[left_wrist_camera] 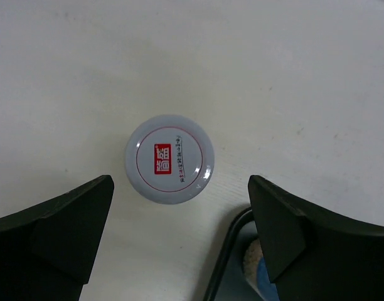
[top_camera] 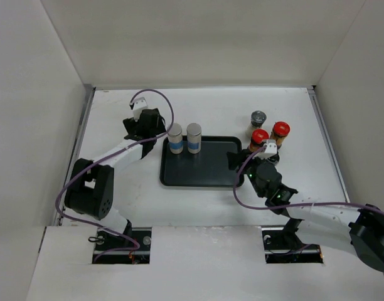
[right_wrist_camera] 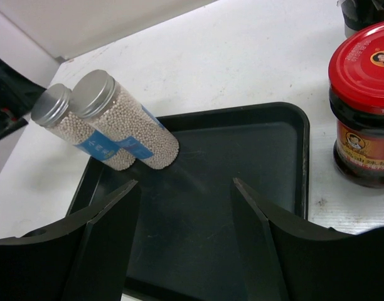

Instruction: Organize the condiment bottles

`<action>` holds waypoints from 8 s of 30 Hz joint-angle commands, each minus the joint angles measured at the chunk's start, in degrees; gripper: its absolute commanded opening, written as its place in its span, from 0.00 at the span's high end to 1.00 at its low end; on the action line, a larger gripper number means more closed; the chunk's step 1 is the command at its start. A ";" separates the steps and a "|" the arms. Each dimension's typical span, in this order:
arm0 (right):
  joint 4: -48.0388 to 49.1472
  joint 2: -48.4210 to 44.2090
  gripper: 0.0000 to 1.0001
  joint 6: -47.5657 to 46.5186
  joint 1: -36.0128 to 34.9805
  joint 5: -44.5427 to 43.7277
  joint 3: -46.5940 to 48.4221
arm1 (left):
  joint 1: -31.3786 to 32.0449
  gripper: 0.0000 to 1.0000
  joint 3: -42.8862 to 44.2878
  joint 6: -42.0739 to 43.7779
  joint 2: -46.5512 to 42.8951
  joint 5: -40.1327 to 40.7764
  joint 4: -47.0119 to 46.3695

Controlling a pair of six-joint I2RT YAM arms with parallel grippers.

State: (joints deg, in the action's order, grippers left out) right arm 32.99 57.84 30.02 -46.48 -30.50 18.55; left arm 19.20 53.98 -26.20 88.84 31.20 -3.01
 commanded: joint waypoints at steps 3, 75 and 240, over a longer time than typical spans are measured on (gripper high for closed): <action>1.81 0.16 0.32 -0.14 -0.15 0.71 1.58 | -1.14 0.13 3.68 -1.31 1.42 0.61 -1.65; 0.06 -0.10 0.68 -2.16 -0.58 0.09 2.90 | 32.78 0.22 -21.89 -8.26 -21.59 11.34 -3.06; -22.27 19.70 0.40 -7.69 36.95 -8.25 28.65 | 7.65 0.40 -43.08 -12.30 -39.18 -1.76 -37.42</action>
State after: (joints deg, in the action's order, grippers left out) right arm 4.49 84.07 22.63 -9.04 -32.84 47.20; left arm 27.03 11.09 -37.98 49.84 29.89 -37.34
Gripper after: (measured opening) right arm 0.756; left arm 0.596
